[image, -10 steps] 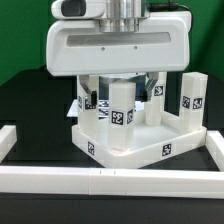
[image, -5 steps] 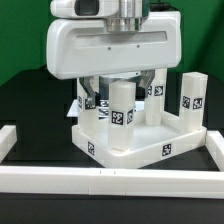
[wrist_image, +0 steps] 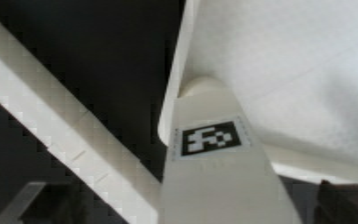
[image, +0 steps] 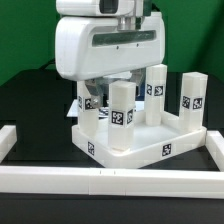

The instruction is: Assemble desk

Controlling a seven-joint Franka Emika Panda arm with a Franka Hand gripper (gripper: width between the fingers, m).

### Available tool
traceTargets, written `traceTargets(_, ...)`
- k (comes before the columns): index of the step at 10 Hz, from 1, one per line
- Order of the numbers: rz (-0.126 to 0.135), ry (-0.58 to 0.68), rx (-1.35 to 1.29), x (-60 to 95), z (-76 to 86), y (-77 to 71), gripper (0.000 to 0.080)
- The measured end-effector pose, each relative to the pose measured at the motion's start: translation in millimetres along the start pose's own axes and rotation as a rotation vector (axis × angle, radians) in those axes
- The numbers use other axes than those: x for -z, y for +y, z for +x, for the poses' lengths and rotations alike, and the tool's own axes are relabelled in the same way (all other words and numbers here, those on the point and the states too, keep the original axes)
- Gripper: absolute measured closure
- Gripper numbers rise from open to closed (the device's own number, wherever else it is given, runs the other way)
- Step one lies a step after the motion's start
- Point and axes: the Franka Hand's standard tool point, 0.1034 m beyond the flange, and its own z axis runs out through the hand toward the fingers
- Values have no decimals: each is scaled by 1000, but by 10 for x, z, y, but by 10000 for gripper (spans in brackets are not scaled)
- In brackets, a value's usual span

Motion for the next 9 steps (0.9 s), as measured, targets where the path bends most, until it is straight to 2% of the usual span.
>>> traceTargets(1,-3,1,21,-1,0,2,150)
traceTargets(2,-2,0,33,-6,-4,-1,275)
traceTargets(3,-2,0,31,-6,-5,-1,275)
traceTargets(4,-2,0,31,-6,-6,0,412)
traceTargets(5,0,-1,29,-9,-10,-3,506)
traceTargets(7,0,0,-5,-10,-13,-2,506)
traceTargets(9,3,0,-183,-13,-26,-1,506)
